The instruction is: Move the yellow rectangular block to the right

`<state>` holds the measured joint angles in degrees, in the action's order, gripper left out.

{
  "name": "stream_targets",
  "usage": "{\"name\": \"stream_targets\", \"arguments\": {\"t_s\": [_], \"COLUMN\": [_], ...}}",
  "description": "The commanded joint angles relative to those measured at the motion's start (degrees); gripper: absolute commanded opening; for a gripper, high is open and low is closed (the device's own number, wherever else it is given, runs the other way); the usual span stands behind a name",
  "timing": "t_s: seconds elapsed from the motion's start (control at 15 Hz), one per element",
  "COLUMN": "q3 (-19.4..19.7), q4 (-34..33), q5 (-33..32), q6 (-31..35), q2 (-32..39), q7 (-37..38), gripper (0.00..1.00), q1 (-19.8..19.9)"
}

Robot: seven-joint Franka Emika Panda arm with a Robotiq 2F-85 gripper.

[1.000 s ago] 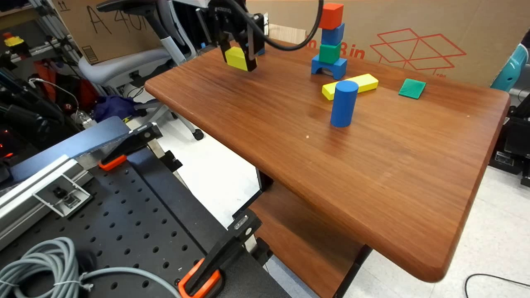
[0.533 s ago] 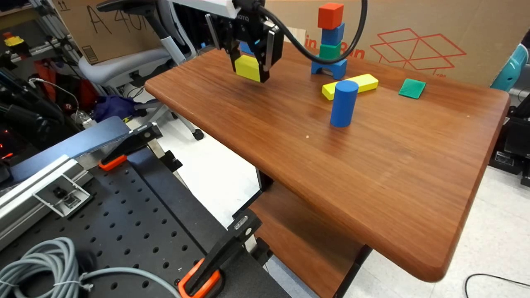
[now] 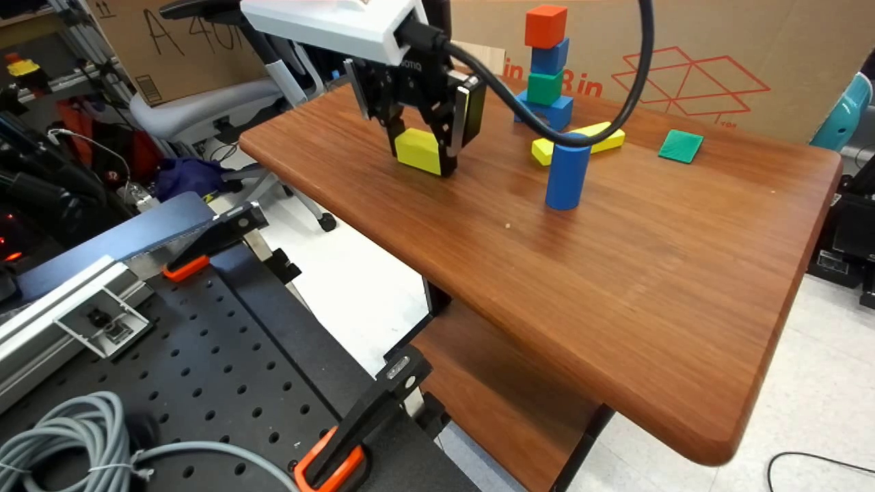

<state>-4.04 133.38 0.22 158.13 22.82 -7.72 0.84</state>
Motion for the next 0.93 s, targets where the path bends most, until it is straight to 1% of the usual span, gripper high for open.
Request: {"name": "stream_targets", "arguments": {"t_s": [0.0, 0.13, 0.4, 0.47, 0.53, 0.73, 0.87], "q3": [5.28, 7.02, 7.99, 8.17, 8.21, 8.34, 8.27], "q4": [2.27, 2.52, 2.73, 2.76, 2.76, 3.02, 3.32], "q5": [-5.42, -7.57, -8.43, -8.59, -8.65, -8.72, -8.69], "q6": [-1.46, -1.55, -1.68, -1.85, -2.13, -2.76, -3.57], "q2": [-2.98, -2.97, -2.84, -2.85, -2.88, -3.59, -5.2], "q7": [4.76, 6.63, 8.74, 9.33, 9.76, 10.97, 11.5], "gripper": [0.42, 0.42, 0.42, 0.48, 0.92, 1.0, 1.0], "q1": [-2.51, -2.94, -3.42, -3.71, -3.89, -4.53, -4.83]}}
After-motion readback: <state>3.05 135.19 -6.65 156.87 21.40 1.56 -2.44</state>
